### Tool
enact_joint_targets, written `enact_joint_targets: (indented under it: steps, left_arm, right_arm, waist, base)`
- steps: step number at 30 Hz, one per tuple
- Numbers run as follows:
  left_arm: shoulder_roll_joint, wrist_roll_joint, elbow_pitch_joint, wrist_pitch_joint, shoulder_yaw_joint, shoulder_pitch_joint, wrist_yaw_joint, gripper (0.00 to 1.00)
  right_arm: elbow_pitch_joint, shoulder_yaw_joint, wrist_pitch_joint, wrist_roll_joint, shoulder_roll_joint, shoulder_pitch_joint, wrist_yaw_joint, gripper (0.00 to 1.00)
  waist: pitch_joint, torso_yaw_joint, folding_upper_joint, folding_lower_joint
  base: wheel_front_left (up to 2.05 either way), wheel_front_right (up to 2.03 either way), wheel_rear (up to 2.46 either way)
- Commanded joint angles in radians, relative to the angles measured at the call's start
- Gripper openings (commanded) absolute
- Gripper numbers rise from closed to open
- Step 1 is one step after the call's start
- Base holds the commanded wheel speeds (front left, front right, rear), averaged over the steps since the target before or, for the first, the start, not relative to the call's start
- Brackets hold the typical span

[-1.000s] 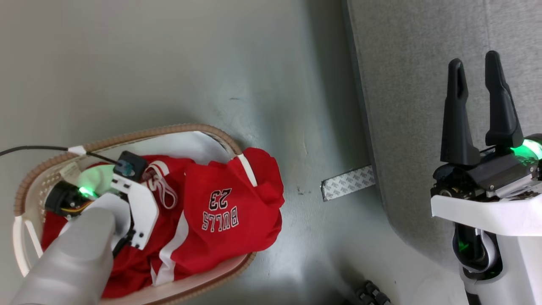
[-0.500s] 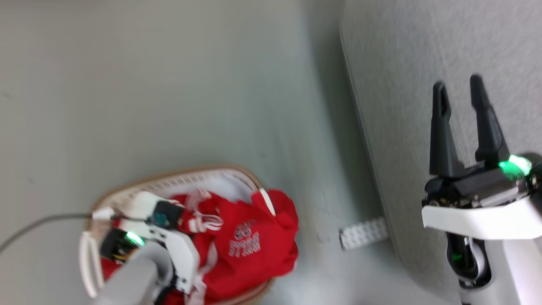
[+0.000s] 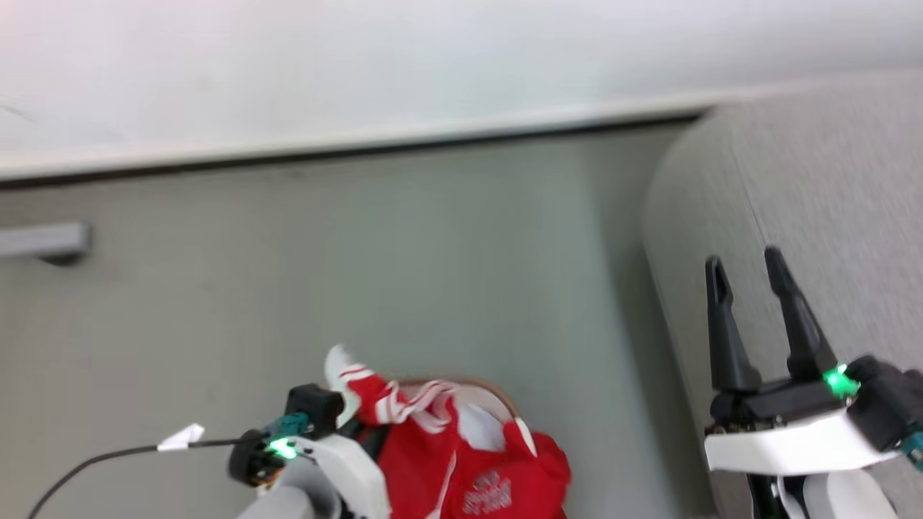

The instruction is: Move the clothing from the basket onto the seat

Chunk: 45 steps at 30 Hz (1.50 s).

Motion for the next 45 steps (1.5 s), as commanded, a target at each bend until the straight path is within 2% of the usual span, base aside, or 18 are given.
enact_joint_targets:
  steps: [1,6,12,20,31,37,45]
  left_arm:
    - [0.0,-0.001,-0.051,-0.003,0.019,0.032,0.013,0.0]
    - [0.026,0.047,-0.254,-0.003,0.056,0.09,0.063,0.0]
    - [0.078,0.046,-0.491,-0.002,0.121,0.14,0.132,0.0]
    - [0.141,0.064,-0.711,0.077,0.151,0.068,0.167,0.0]
    - [0.133,0.053,-0.802,0.151,0.192,-0.08,0.193,0.0]
    - [0.128,0.049,-0.803,0.156,0.184,-0.094,0.189,0.0]
    - [0.105,0.045,-0.772,0.156,0.156,-0.112,0.167,0.0]
  right_arm:
    - [0.006,-0.002,0.0,-0.011,-0.002,0.026,-0.002,1.0]
    - [0.025,0.014,0.0,-0.029,-0.002,0.06,-0.002,1.0]
    - [0.031,0.041,0.0,-0.012,-0.002,0.075,-0.002,1.0]
    - [0.037,0.079,0.0,-0.009,-0.002,0.099,-0.002,1.0]
    - [0.036,0.136,0.0,-0.006,-0.002,0.091,-0.002,1.0]
    - [0.042,0.163,0.0,-0.001,-0.002,0.072,-0.002,1.0]
    - [0.071,0.276,0.0,0.027,-0.03,0.03,-0.002,1.0]
  waist:
    - [-0.115,0.1,0.0,0.0002]
    - [-0.193,0.146,0.0,0.0002]
    - [-0.246,0.145,0.0,0.0002]
    - [-0.27,0.137,0.0,0.0002]
    - [-0.226,0.115,0.0,0.0002]
    - [-0.213,0.104,0.0,0.0002]
    - [-0.212,0.122,0.0,0.0002]
  base:
    - [0.0,0.0,0.0]
    - [0.0,0.0,0.0]
    - [0.0,0.0,0.0]
    - [0.0,0.0,0.0]
    - [0.0,0.0,0.0]
    - [0.0,0.0,0.0]
    - [0.0,0.0,0.0]
